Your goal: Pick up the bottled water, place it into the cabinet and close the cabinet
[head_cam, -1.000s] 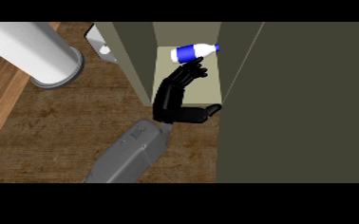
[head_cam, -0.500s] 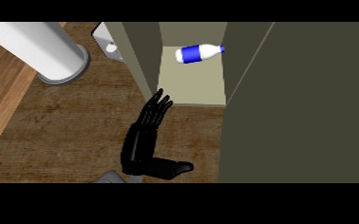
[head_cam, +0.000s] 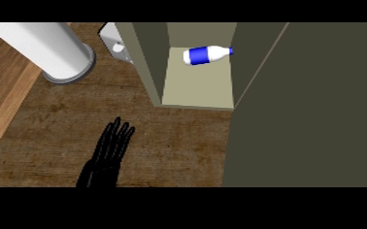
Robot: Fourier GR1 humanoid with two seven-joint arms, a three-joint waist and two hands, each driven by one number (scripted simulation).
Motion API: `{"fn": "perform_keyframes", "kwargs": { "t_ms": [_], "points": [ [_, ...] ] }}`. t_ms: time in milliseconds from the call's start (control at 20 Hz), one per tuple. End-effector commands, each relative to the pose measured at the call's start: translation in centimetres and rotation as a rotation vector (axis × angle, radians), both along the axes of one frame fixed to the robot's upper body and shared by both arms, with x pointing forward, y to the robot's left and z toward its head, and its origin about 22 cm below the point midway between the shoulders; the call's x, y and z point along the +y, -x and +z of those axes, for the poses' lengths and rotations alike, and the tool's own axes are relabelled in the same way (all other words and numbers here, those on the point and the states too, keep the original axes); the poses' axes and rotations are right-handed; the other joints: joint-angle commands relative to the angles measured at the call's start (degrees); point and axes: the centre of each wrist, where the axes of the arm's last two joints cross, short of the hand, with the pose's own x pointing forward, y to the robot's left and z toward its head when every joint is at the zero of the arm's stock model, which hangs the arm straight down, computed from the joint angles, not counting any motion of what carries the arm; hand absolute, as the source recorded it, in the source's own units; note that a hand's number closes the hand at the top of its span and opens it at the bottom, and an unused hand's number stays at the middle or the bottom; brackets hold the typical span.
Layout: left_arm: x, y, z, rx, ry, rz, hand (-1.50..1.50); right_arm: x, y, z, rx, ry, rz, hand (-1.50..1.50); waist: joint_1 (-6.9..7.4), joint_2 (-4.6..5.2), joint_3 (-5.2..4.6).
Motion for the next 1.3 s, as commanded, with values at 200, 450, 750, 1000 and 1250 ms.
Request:
{"fn": "perform_keyframes", "kwargs": {
  "t_ms": [200, 450, 750, 1000, 1250],
  "points": [
    [7.2, 3.9, 1.1, -0.044, -0.041, 0.037, -1.5, 1.5, -0.9, 5.2, -0.19, 0.166, 0.131, 1.5, 0.32, 0.15, -0.13],
    [9.5, 6.2, 1.5, -0.037, -0.028, -0.012, -1.5, 3.6, -1.3, 4.2, -0.102, 0.096, 0.139, 1.5, 1.13, 0.92, -0.17],
    [13.0, 6.6, 2.6, -0.059, -0.037, -0.015, -1.5, 4.2, -2.3, 4.3, -0.094, 0.145, 0.244, 1.5, 2.95, 1.74, -0.3],
    [13.4, 6.7, 2.7, -0.051, -0.036, -0.049, -1.5, 4.8, -4.0, 4.2, -0.182, 0.215, 0.328, 1.5, 4.32, 1.99, -0.56],
    [14.5, 6.0, 3.4, -0.074, -0.038, -0.057, -1.5, 5.4, -5.8, 3.0, -0.177, 0.29, 0.363, 1.5, 5.49, 2.56, -0.69]
  ]
}}
